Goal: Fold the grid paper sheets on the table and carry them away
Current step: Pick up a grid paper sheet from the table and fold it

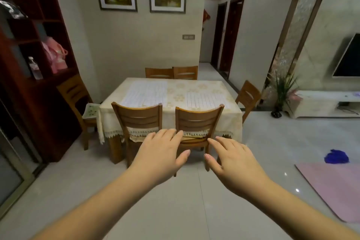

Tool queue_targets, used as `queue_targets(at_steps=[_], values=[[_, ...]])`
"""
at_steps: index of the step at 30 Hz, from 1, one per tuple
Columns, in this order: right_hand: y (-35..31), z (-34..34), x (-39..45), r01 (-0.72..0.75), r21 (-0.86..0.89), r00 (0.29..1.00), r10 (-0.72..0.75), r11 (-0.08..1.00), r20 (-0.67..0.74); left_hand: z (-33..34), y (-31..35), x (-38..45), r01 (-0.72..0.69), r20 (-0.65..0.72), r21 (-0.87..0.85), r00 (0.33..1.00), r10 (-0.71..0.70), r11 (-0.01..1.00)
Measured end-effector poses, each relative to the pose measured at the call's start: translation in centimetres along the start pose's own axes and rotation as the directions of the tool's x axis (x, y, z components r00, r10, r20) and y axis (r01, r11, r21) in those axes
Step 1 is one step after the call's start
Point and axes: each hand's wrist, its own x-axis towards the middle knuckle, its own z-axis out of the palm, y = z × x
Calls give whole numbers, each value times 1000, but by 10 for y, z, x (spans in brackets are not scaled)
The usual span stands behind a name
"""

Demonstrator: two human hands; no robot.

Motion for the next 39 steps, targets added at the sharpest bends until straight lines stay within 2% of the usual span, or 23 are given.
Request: queue_targets(at_steps=[6, 15, 22, 29, 39], values=[[78, 12, 25, 61, 14, 998, -62, 998, 8, 28, 47, 61, -70, 106, 11, 992, 68, 998], [144, 42, 75, 35, 44, 999, -35, 998, -2, 47, 61, 129, -86, 97, 14, 992, 84, 996], [158, 78, 121, -47, 93, 998, 42, 995, 54, 92, 50, 166, -66, 177, 19, 982, 61, 998], [154, 113, 205, -10, 93, 992, -2, 996, 127, 165, 17, 229, -22, 224, 1, 974, 22, 1000], [153, 143, 313, -77, 37, 992, 73, 996, 100, 205, -40, 321, 22, 178, -124, 984, 0, 992]])
